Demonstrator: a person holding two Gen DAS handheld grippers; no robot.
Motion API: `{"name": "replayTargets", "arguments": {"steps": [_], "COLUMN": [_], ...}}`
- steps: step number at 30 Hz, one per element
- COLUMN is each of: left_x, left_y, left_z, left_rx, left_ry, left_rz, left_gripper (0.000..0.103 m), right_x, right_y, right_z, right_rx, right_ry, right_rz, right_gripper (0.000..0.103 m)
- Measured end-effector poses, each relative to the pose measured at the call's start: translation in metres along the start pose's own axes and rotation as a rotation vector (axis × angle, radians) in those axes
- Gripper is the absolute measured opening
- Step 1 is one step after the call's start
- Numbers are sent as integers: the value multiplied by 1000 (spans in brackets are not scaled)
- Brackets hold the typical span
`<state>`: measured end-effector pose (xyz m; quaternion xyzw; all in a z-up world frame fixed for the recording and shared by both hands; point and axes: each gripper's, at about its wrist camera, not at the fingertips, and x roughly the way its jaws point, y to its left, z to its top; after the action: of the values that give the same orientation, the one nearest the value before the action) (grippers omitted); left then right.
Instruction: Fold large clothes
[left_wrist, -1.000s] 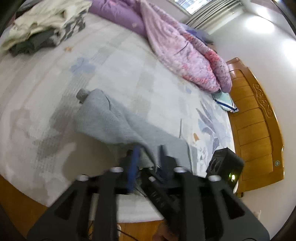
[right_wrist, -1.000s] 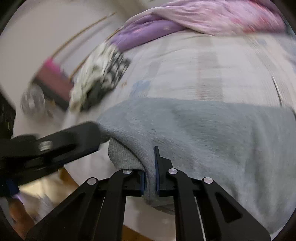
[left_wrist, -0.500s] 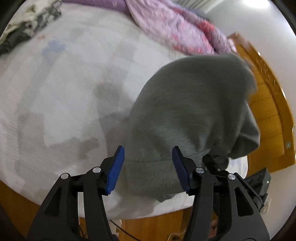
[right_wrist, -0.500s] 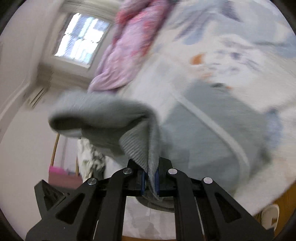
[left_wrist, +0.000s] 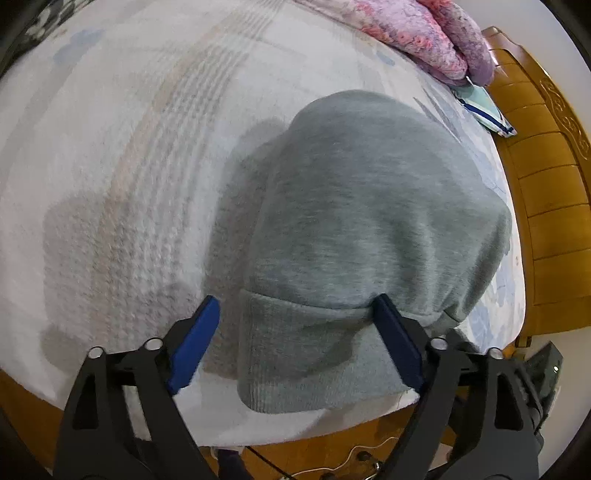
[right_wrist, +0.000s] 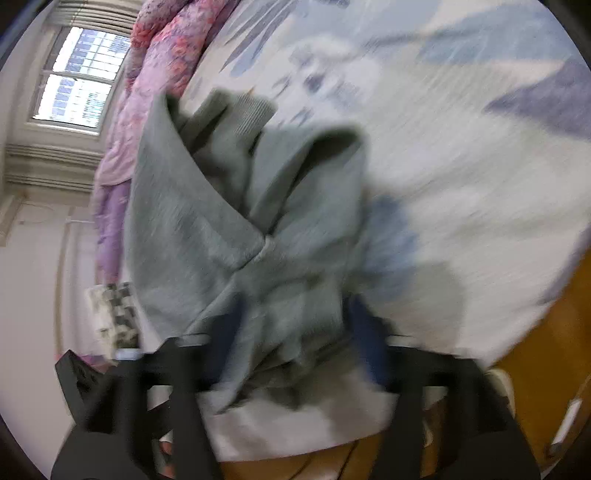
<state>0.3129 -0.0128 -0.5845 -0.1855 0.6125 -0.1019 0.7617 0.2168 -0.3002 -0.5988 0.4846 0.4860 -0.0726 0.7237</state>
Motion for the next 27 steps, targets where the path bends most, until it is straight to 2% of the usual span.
{"name": "replayTargets", "arguments": {"steps": [3, 7, 8, 9, 10, 11, 13, 16, 18, 21, 22, 25, 26, 27], "left_x": [7, 22, 22, 22, 20, 17, 7, -7, -16, -22, -22, -20, -20, -20], "left_y": [2, 4, 2, 0, -2, -3, -4, -4, -12, -24, -27, -27, -28, -29], "left_z": [-1, -11, -12, -13, -14, -14, -11, -7, -1, 5, 5, 5, 5, 6], "left_rx": [-41, -79, -78, -67, -57, -56, -65, -105, -104, -94, -87, -79, -71, -59], "left_ry": [0, 23, 26, 24, 21, 21, 23, 25, 29, 23, 25, 40, 43, 46], "left_rz": [-18, -56, -71, -66, -59, -69, -110, -189, -229, -245, -230, -175, -153, -136], "left_gripper": [89, 89, 78, 76, 69, 57, 46, 40, 39, 38, 38, 38, 38, 38], "right_x": [13, 28, 29, 32, 35, 39, 45, 53, 55, 56, 58, 68, 66, 58], "right_y": [-17, -32, -33, -35, -34, -33, -33, -39, -40, -40, -39, -27, -21, -21], "right_z": [9, 13, 12, 11, 11, 10, 7, 7, 7, 8, 8, 12, 15, 19], "right_rx": [51, 126, 138, 156, 164, 172, 199, 274, 305, 327, 332, 345, 318, 272], "right_ry": [34, 91, 98, 113, 124, 139, 157, 124, 107, 114, 124, 167, 165, 161], "right_rz": [-1, 69, 108, 131, 142, 160, 193, 283, 312, 369, 393, 478, 458, 433], "right_gripper": [77, 80, 82, 82, 82, 82, 85, 96, 97, 96, 93, 56, 45, 40]}}
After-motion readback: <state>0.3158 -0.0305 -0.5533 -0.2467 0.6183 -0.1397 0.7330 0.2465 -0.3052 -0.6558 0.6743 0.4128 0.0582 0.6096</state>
